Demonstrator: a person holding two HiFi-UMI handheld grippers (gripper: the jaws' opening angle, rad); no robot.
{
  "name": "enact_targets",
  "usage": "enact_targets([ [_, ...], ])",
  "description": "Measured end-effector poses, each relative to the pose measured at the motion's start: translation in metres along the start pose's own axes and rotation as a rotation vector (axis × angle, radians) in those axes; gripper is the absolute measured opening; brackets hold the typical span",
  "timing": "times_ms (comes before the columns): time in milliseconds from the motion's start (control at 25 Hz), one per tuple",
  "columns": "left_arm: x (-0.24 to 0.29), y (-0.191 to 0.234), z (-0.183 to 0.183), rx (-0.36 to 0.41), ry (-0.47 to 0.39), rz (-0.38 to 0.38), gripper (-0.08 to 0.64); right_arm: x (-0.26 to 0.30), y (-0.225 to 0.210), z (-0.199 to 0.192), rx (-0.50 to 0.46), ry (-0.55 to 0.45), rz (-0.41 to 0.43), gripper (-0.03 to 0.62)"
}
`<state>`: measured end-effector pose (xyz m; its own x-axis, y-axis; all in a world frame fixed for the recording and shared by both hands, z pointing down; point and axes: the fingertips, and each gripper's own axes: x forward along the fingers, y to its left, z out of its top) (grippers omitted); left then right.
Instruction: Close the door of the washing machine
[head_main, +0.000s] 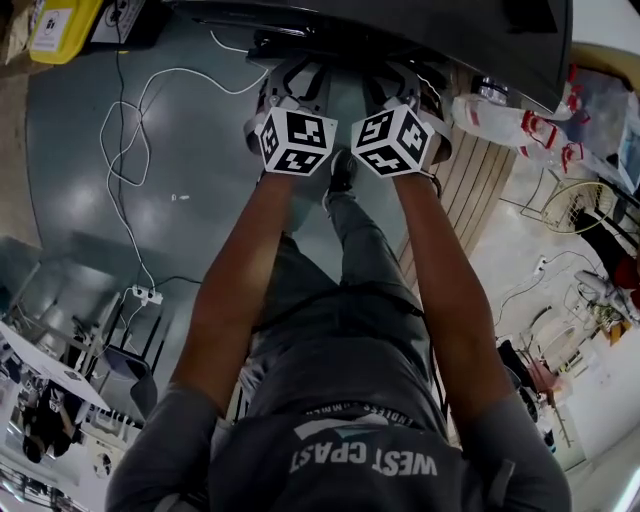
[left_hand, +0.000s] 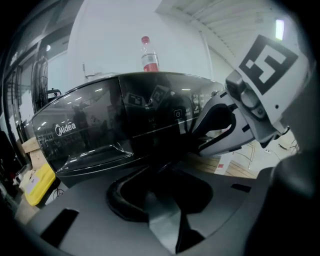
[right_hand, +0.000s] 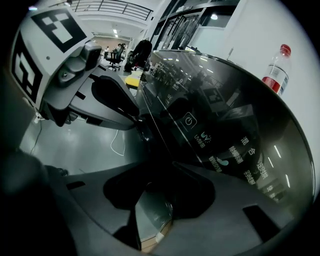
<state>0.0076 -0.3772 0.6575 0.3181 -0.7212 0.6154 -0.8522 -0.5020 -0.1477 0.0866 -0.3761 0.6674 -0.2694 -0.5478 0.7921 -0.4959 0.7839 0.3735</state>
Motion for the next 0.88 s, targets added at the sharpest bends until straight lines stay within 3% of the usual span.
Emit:
enact_targets([
  [160, -0.024, 0.003, 0.005, 0.012, -0.009, -0.047, 0.114, -0.018, 0.005, 0.011, 0.021, -0.010, 0.069, 0.103],
  [320, -0.066, 0.023, 0.020, 0.043, -0.026, -0.045, 0.106, -0.053, -0.003, 0.036, 0.087, -0.081, 0.074, 0.058],
  [600, -0.158, 0.063, 0.054, 0.016, -0.108, -0.029, 0.063, -0.153, -0.023, 0.092, 0.171, -0.259, 0.061, 0.040],
  [880, -0.276, 0.104, 0.087, 0.042, -0.204, -0.044, 0.043, -0.265, -0.013, 0.161, 0.200, -0.431, 0.033, 0.032],
])
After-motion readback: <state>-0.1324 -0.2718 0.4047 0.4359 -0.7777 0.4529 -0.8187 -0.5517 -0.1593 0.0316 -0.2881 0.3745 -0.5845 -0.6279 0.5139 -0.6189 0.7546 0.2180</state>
